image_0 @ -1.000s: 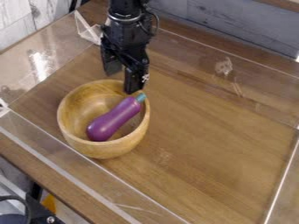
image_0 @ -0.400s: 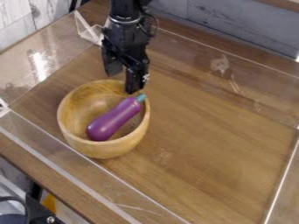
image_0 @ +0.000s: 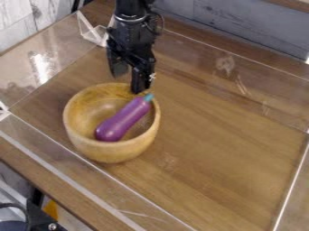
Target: Put the purple eggplant in the brown bowl
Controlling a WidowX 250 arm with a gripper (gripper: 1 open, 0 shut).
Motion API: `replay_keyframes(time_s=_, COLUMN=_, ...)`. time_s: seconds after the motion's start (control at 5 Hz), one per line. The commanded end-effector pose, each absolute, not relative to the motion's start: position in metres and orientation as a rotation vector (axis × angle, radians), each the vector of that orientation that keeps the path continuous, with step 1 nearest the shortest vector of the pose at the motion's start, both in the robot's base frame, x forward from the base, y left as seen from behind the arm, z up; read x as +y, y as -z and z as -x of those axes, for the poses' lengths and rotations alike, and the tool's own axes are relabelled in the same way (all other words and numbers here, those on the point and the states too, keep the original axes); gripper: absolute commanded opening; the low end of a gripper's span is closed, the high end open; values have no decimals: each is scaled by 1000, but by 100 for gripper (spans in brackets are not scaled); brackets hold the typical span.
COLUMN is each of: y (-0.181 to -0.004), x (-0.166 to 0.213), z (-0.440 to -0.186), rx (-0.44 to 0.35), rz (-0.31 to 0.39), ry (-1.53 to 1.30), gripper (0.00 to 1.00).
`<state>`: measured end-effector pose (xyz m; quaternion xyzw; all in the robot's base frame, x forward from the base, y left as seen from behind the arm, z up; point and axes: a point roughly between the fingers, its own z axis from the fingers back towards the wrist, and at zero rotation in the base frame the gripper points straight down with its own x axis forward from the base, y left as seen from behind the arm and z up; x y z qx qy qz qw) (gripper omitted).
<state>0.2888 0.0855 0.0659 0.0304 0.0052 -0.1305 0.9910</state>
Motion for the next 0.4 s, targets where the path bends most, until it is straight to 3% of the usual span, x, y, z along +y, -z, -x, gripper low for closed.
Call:
replay_keyframes(time_s=0.0, y=-70, x=93, z=-296, rx=-25, rz=-72, ry=245, gripper=100)
replay_keyframes(time_s=0.2, y=-64, x=94, z=-297, rx=-25, rz=-63, ry=241, gripper=100)
